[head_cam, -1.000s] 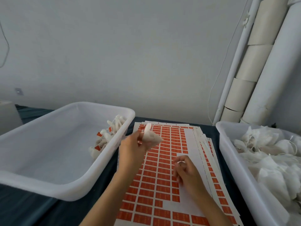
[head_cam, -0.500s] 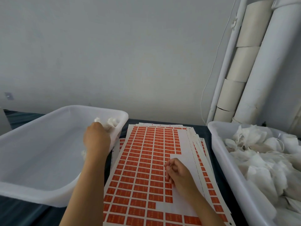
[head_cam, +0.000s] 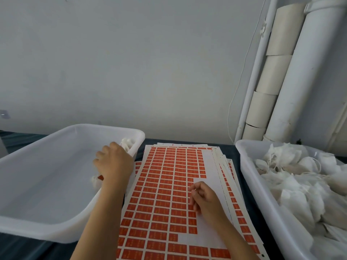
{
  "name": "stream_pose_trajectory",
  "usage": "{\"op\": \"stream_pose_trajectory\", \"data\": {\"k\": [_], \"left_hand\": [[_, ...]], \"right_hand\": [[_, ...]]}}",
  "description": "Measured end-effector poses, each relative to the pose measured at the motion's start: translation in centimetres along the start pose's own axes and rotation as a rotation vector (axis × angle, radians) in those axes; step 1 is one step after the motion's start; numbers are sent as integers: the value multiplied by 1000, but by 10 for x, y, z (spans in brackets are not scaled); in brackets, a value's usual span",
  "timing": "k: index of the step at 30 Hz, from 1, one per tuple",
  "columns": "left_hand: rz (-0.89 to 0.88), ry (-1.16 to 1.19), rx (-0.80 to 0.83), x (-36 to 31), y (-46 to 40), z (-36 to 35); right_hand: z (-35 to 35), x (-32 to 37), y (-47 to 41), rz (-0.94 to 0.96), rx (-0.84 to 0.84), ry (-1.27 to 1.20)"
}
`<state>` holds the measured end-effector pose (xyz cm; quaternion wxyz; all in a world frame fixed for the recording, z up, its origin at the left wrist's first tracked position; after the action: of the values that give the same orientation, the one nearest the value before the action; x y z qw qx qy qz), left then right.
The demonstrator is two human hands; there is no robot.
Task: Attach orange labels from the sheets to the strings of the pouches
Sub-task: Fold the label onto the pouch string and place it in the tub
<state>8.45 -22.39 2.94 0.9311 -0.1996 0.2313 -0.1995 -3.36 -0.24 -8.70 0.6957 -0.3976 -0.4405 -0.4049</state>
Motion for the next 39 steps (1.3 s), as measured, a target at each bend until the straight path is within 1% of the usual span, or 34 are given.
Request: {"op": "stream_pose_trajectory", "data": {"k": [2,5,7,9,12,14,18,22,25,28,31,33,35,37,39], "left_hand": [[-114,86,-95,-18,10,1],[-270,310,-142,-44,35,-6],[-369,381,-80,-58,58,-21],[-446,379,15,-67,81,-43],[-472,360,133,-68,106,-74],[-496,363,177,-69,116,-85],[-508,418,209,-82,116,-85],[-529,430,243,-96,113,-82],[-538,429,239,-99,112,-82],[-533,412,280,-99,114,-87],[-528,398,314,-96,118,-94],[-523,406,298,-95,121,-95],[-528,414,272,-94,123,-96],[-533,427,247,-93,125,-96],[-536,441,239,-93,126,-97]], "right_hand": [[2,2,-3,-16,-21,-32],[5,6,-7,-38,-77,-78],[8,9,-8,-45,-116,-98],[13,10,-9,-35,-152,-94],[26,12,-12,-32,-235,-70],[35,17,-16,-36,-289,-44],[55,41,-34,-27,-384,-42],[78,69,-57,-99,-482,-52],[102,84,-74,-75,-562,165],[128,87,-89,-79,-622,378],[150,75,-96,-177,-662,621],[156,59,-95,-263,-620,806],[158,41,-97,-319,-516,948],[160,27,-101,-375,-429,980],[165,20,-102,-434,-410,925]]}}
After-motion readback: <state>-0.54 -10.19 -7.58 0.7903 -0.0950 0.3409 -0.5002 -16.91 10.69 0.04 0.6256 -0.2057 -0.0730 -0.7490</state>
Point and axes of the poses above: each hand's wrist, its own y-axis away from the middle knuckle, its own z-axis out of the back of the hand, x = y × z, the point moved 5 cm from there along -y, towards the middle knuckle, and after that the axes turned 15 degrees about -x, right-handed, at the moved point
